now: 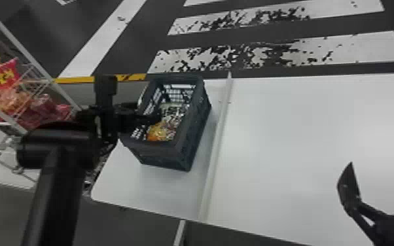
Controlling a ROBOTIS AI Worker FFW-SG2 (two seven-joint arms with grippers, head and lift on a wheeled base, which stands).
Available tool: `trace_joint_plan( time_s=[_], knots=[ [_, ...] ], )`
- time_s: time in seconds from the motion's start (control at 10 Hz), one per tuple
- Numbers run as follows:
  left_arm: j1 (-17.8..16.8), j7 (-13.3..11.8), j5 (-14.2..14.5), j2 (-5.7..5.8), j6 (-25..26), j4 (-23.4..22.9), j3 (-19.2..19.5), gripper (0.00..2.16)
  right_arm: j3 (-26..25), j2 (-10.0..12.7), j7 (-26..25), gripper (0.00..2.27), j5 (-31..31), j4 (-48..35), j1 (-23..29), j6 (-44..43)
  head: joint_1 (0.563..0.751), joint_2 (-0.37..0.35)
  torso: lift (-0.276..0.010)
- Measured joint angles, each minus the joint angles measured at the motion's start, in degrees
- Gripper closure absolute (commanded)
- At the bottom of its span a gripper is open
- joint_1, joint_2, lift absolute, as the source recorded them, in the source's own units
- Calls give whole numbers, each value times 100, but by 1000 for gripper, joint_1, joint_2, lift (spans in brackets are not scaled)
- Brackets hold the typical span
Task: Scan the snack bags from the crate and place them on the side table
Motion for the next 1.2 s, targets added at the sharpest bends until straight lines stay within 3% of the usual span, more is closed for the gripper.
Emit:
trace_joint_plan(
  time_s=[0.8,1.2],
  knots=[
    [-1082,-478,-844,91,-205,1475,-1141,-2,5,-18,0,63,28,38,-79,159,695,332,-81],
    [-1568,-617,-1058,80,-214,2268,-1645,-2,14,-19,16,63,27,111,-199,337,695,324,-81]
  ],
)
